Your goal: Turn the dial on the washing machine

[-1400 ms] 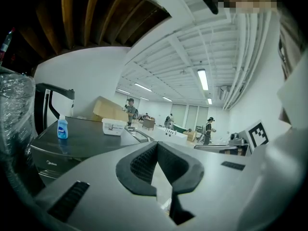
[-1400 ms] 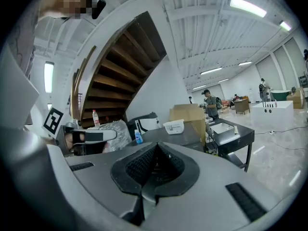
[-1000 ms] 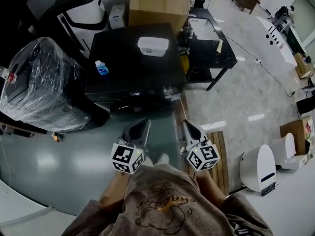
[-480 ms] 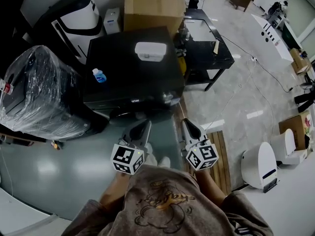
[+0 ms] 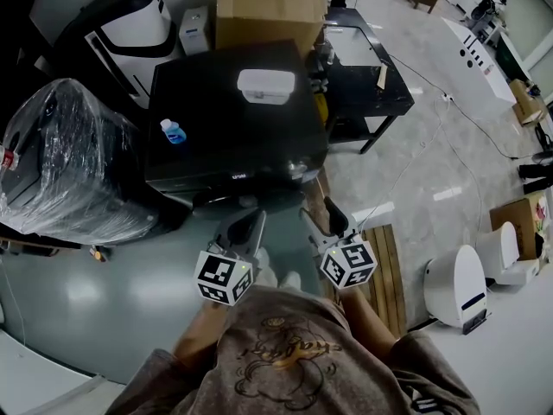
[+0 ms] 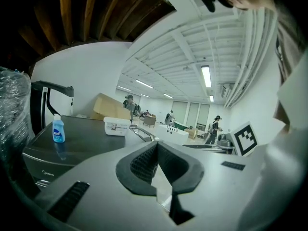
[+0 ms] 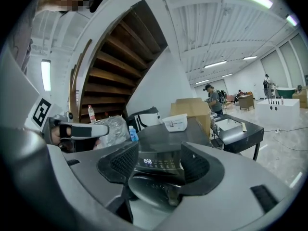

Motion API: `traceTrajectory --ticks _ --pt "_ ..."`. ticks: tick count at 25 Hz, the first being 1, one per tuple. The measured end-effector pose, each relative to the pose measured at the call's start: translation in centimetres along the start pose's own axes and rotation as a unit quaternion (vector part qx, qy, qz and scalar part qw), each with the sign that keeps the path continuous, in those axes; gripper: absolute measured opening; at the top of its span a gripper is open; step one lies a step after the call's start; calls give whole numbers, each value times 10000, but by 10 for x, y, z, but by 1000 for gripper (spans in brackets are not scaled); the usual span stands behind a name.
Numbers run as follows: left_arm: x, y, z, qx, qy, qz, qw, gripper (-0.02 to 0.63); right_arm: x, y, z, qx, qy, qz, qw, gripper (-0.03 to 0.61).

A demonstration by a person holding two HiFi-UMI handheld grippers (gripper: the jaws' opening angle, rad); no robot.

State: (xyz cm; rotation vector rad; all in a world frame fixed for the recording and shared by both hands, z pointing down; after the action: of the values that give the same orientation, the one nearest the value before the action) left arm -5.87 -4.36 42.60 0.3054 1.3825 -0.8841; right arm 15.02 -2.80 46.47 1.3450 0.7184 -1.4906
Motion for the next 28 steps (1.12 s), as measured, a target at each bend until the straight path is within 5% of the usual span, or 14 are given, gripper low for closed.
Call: traceTrajectory --ticks 28 --pt "-12 -47 11 346 -361 -152 9986 0 -101 85 162 -788 -1615 4 9837 287"
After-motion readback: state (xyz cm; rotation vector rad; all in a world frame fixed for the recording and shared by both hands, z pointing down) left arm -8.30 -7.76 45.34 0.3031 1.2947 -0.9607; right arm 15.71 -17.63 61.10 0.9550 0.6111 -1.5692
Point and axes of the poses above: the fingertips, and each gripper's own axes: z forward along the fingers, y to its right, x out of its top, the point moved 8 cm from there along -z, backward along the fingers, and after that the axes turned 4 degrees about -z, right-handed, at the moved point
